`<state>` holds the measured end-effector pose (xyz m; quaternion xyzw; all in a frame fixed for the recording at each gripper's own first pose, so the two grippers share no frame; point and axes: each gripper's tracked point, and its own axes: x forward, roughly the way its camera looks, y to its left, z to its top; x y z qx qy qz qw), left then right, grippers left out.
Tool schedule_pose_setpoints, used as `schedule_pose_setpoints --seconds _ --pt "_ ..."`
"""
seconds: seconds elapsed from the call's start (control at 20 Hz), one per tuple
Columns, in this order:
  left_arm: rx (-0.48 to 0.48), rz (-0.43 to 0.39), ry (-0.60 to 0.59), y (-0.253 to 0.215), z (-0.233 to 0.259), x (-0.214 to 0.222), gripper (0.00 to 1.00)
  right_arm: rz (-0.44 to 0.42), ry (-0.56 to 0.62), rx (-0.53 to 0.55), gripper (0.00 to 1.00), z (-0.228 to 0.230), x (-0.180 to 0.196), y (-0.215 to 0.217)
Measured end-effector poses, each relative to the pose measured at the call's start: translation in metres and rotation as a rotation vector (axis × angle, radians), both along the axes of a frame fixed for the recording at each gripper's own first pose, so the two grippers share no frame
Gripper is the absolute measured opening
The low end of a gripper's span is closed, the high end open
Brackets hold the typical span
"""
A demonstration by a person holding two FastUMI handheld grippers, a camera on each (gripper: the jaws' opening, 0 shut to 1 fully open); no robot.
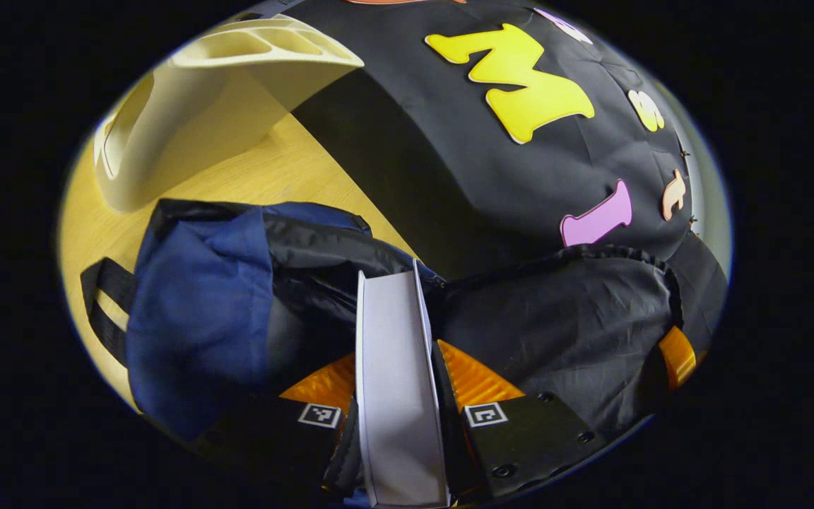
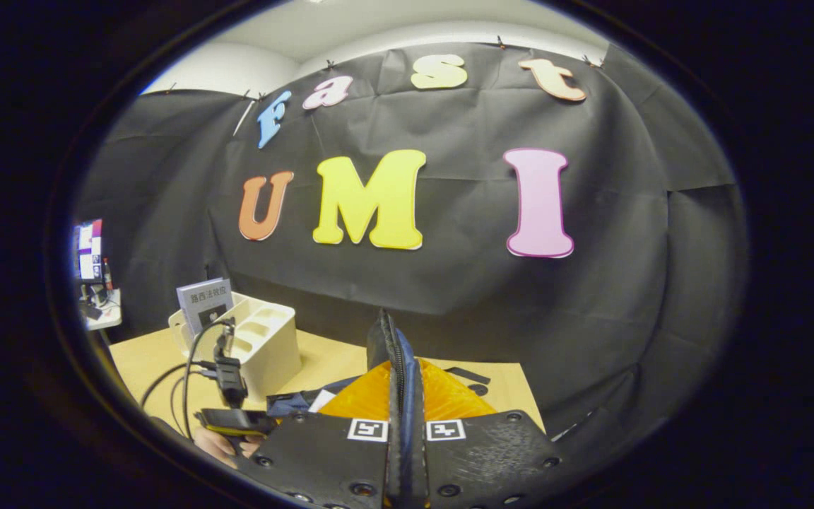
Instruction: Open the schoolbag, grab two books from the bookshelf and put them into the schoolbag.
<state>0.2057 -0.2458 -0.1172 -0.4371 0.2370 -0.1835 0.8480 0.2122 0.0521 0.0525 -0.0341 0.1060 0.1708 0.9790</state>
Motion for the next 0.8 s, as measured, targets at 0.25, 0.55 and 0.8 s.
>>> schedule_pose_setpoints --seconds 0.25,0.55,0.8 --pt "0.008 0.025 -0.054 -0.013 -0.004 0.004 0.5 0.007 -0.006 0.016 0.05 -0.007 -0.011 0.007" --pt "-0.023 0.023 -0.053 -0.009 -0.021 0.0 0.51 0.008 0.062 0.064 0.06 -0.032 -0.028 0.013" --pt "0.247 0.044 0.0 0.007 -0.047 0.002 0.7 -0.052 0.146 0.089 0.05 -0.058 -0.03 -0.003"
